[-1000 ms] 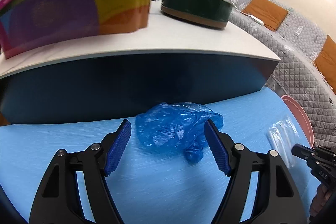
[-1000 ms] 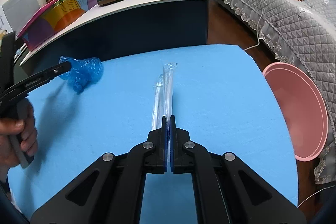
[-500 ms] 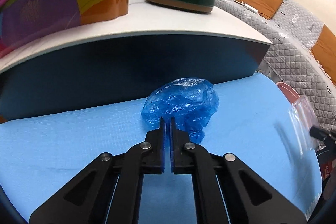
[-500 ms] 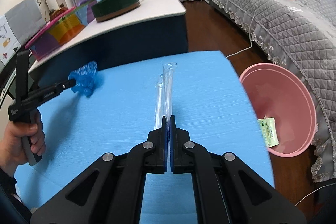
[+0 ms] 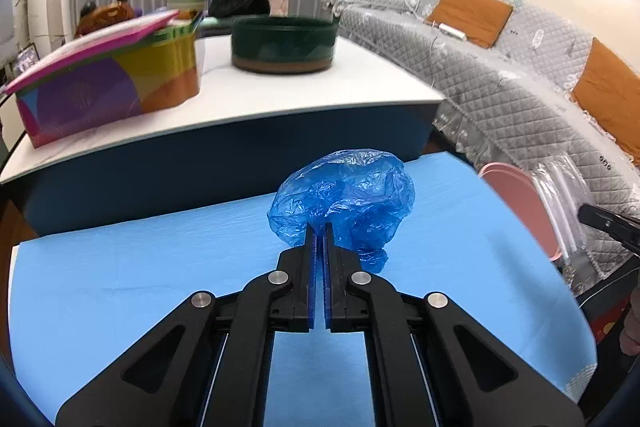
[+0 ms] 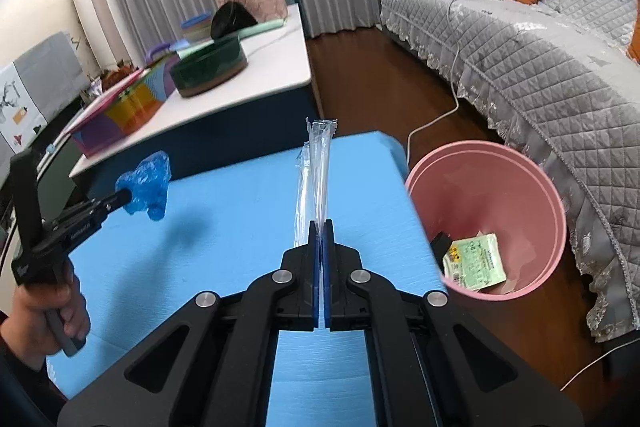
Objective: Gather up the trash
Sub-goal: 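Carry the blue bag and clear tubes over the pink bin, then open both tools to drop the bag and tubes into the bin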
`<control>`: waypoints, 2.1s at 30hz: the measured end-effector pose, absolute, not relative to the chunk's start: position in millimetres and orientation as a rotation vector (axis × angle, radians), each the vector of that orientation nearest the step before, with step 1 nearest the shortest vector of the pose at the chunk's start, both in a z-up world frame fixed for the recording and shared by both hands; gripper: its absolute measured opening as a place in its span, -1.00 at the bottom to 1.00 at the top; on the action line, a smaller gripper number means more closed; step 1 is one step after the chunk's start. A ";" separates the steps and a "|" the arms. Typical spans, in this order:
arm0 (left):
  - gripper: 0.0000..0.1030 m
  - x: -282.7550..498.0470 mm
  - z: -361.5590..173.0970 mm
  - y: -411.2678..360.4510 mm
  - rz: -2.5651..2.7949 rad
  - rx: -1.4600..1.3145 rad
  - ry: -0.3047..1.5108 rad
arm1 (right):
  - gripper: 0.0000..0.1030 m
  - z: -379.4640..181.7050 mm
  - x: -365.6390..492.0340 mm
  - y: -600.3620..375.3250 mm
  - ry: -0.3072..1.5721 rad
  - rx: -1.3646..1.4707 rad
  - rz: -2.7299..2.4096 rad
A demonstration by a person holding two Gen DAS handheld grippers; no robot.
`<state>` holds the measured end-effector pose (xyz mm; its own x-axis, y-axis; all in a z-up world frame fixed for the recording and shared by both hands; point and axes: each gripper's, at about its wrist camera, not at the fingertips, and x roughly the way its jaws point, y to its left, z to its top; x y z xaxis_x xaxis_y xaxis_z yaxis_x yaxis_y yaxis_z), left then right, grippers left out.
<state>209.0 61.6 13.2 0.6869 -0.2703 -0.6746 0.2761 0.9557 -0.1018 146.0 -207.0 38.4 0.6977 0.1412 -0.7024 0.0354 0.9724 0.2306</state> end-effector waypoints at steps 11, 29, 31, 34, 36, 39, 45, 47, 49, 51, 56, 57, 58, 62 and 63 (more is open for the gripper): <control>-0.95 166.1 44.4 21.3 -0.317 -0.034 0.700 | -0.98 83.5 138.8 -263.6 0.698 0.225 0.072; -0.95 160.5 62.0 -96.7 -0.365 -0.059 0.715 | -0.97 81.6 168.3 -387.1 0.677 0.298 0.018; -0.95 164.4 58.6 -114.9 -0.378 -0.051 0.720 | -0.97 78.9 173.3 -394.1 0.676 0.277 -0.003; -0.95 171.9 50.9 -139.7 -0.400 -0.044 0.732 | -0.97 70.7 179.9 -401.0 0.689 0.267 -0.013; -0.95 178.0 45.1 -155.3 -0.414 -0.035 0.741 | -0.97 65.0 184.1 -404.3 0.700 0.263 -0.013; -0.95 186.9 37.4 -172.0 -0.428 -0.032 0.753 | -0.97 61.6 187.2 -406.1 0.703 0.250 -0.010; -0.95 203.1 23.6 -197.2 -0.443 -0.026 0.773 | -0.97 54.2 191.3 -409.2 0.713 0.243 -0.003; -0.95 208.9 19.6 -207.2 -0.451 -0.019 0.779 | -0.97 52.3 193.3 -411.8 0.719 0.255 -0.004; -0.95 213.7 15.7 -215.4 -0.458 -0.014 0.785 | -0.97 50.0 195.2 -413.6 0.724 0.264 -0.002; -0.95 217.9 13.4 -221.6 -0.466 -0.011 0.790 | -0.97 48.5 197.1 -413.0 0.727 0.258 0.000; -0.95 226.9 6.8 -237.0 -0.478 0.006 0.804 | -0.94 45.2 200.9 -410.9 0.736 0.259 0.002; -0.95 230.0 5.0 -239.7 -0.477 0.008 0.811 | -0.89 44.6 201.6 -410.3 0.737 0.254 -0.004; -0.92 233.3 2.7 -242.0 -0.474 0.008 0.820 | -0.88 43.5 202.0 -410.0 0.740 0.251 -0.007; -0.14 241.2 -3.9 -245.6 -0.472 -0.001 0.848 | -0.13 37.8 203.7 -413.8 0.755 0.259 -0.026; -0.14 241.4 -4.2 -245.8 -0.473 -0.002 0.849 | -0.09 37.2 203.6 -415.3 0.756 0.265 -0.030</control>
